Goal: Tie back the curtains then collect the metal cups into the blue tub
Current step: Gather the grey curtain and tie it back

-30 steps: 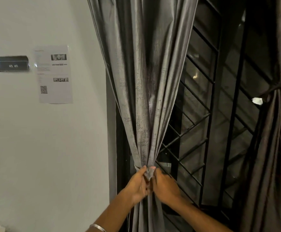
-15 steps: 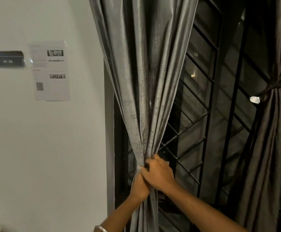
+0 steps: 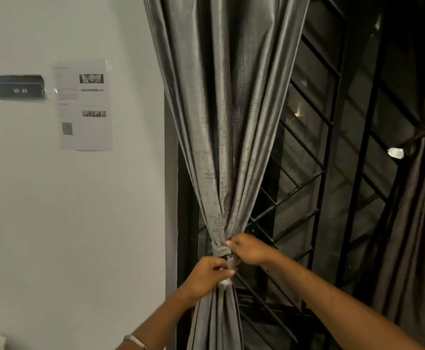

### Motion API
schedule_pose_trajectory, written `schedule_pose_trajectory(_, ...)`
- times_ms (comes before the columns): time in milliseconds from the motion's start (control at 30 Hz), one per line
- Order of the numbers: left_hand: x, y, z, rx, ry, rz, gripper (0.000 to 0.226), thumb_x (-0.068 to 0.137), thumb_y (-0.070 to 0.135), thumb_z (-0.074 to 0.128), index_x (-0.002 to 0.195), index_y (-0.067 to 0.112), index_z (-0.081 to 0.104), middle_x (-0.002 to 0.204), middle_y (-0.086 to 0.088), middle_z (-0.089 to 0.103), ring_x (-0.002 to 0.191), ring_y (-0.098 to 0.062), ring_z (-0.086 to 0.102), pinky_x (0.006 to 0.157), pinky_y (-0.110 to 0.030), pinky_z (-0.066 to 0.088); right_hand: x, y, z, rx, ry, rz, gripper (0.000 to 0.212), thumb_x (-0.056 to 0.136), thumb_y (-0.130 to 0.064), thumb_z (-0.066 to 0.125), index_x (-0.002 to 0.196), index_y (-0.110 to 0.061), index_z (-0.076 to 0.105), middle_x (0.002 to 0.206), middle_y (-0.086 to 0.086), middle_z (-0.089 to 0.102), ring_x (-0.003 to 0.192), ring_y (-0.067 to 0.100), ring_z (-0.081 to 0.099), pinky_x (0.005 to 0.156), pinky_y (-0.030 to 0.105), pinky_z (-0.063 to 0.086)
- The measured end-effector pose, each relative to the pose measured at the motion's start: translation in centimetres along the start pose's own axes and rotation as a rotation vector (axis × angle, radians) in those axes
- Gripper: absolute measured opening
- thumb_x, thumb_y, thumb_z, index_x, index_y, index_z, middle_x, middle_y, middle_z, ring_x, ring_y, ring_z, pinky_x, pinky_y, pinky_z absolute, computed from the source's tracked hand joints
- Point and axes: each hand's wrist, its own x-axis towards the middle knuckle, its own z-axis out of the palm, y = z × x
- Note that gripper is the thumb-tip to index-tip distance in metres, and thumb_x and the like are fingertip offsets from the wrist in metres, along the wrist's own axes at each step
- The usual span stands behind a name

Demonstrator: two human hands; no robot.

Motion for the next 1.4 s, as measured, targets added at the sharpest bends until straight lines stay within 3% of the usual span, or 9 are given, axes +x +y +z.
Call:
schedule_pose_trajectory(67,-0.2,0.4,-0.5,-0.147,-0.047,-0.073,0.009,0.091,0.008,0.067,0.096,0.003,0.062,0.076,-0.008,0.066,0.069,-0.014,0.068,0.063,-0.025,0.053,-0.6,0.3,-0.2,0.232,-0.092,0.050,0.040,0.106,-0.023,0.033,0.072,-0.014,0.050,0.059,-0.001,0.058,0.046,0.004,0.052,0.049,0.018,0.040)
schedule_pose_trajectory(267,-0.1,0.7,-1.6,-0.326,-0.013,-0.271,0.034,0.093,0.015,0.066,0.121,-0.001,0.055,0.089,-0.011,0.071,0.075,-0.018,0.071,0.066,-0.026,0.058,-1.0,1.6,-0.7,0.315,-0.108,0.032,0.024,0.100,-0.018,0.045,0.077,-0.017,0.051,0.067,-0.001,0.046,0.054,0.006,0.039,0.051,0.020,0.032)
schedule_pose_trajectory(467,0.6,1.1,-1.3,-0.430,-0.031,-0.350,0.017,0.096,0.001,0.055,0.108,0.002,0.067,0.081,-0.007,0.069,0.061,-0.007,0.061,0.051,-0.015,0.046,-1.2,2.5,1.9,0.367,0.166,-0.041,0.019,0.094,-0.021,0.063,0.076,-0.019,0.058,0.062,-0.004,0.057,0.056,0.006,0.053,0.057,0.025,0.046)
schedule_pose_trajectory(567,1.0,1.5,-0.9,-0.515,0.015,-0.359,0.012,0.097,0.009,0.058,0.094,0.003,0.068,0.071,-0.004,0.065,0.057,-0.006,0.057,0.053,-0.016,0.045,-2.5,2.0,3.6,0.460,0.250,-0.024,0.017,0.092,-0.023,0.066,0.078,-0.015,0.060,0.058,0.002,0.058,0.049,0.009,0.055,0.044,0.025,0.046)
schedule_pose_trajectory(733,1.7,2.3,-0.1,-0.498,0.144,-0.384,0.020,0.090,0.021,0.070,0.078,0.005,0.066,0.058,-0.002,0.055,0.045,-0.005,0.048,0.042,-0.015,0.038,-3.8,1.3,6.2,0.517,0.329,-0.041,0.006,0.093,-0.016,0.065,0.092,-0.011,0.068,0.074,0.001,0.067,0.064,0.008,0.061,0.056,0.027,0.049)
schedule_pose_trajectory(867,2.1,2.4,0.3,-0.544,0.188,-0.437,0.015,0.095,0.014,0.061,0.084,0.004,0.063,0.057,-0.003,0.054,0.040,-0.004,0.045,0.038,-0.016,0.036,-3.6,1.8,6.8,0.897,0.308,0.255,0.012,0.093,-0.012,0.066,0.088,-0.001,0.065,0.063,0.005,0.062,0.048,0.010,0.054,0.042,0.020,0.041)
schedule_pose_trajectory(1000,1.9,2.7,0.7,-0.580,0.183,-0.464,0.016,0.097,0.013,0.054,0.089,0.005,0.065,0.060,-0.004,0.059,0.040,-0.006,0.047,0.037,-0.016,0.036,-2.2,2.2,6.9,1.129,0.321,0.402,0.011,0.091,0.002,0.063,0.100,0.004,0.068,0.079,0.014,0.071,0.060,0.015,0.067,0.052,0.020,0.055)
schedule_pose_trajectory(1133,1.7,2.6,0.7,-0.578,0.200,-0.458,0.015,0.096,0.012,0.056,0.088,0.005,0.066,0.060,-0.004,0.059,0.042,-0.007,0.048,0.040,-0.016,0.037,-0.8,2.2,6.7,1.282,0.382,0.463,0.028,0.080,0.012,0.070,0.106,0.014,0.062,0.090,0.026,0.070,0.061,0.024,0.070,0.052,0.024,0.059)
schedule_pose_trajectory(1400,1.2,1.7,0.7,-0.543,0.218,-0.399,0.011,0.090,0.008,0.067,0.095,-0.002,0.069,0.066,-0.008,0.068,0.052,-0.009,0.061,0.052,-0.018,0.052,0.0,1.3,7.3,1.344,0.422,0.448,0.021,0.085,-0.013,0.071,0.096,0.004,0.072,0.091,0.023,0.074,0.066,0.024,0.065,0.066,0.032,0.057)
